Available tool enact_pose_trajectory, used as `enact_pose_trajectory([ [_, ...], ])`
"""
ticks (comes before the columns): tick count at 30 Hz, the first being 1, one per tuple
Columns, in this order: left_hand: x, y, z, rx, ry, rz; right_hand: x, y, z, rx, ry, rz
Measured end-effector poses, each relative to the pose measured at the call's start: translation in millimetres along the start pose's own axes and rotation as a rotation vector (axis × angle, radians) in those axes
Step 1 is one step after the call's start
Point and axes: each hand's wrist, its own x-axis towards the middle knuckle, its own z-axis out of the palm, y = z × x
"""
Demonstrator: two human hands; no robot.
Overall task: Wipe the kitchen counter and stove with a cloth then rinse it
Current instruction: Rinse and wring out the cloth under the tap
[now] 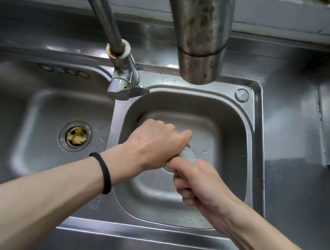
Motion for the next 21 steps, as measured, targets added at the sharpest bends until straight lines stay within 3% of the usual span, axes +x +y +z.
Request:
enact_pose_trajectory([
  [2,-10,-2,1,-0.114,0.022,-0.100,-3,6,-8,-0.048,-0.037,-0.076],
  [5,-29,-5,0,-0.404,0.016,-0.172,-13,18,-20,0.105,-0.048,-0.137],
  [12,-70,13,-18,-0.937,-0.003,-0.144,-35,16,-28,-0.059,0.220,-0.372],
  [14,-79,17,-22,-0.989,-0.007,-0.168,-42,10,-29,-0.174,0.324,-0.488],
  [17,-90,21,-30,-0.964,0.014,-0.175,-58,-1,-30,-0.588,0.546,-0.687],
  [21,-97,25,-49,-0.862,0.051,-0.212,-79,-19,-13,-0.829,0.567,-0.886],
])
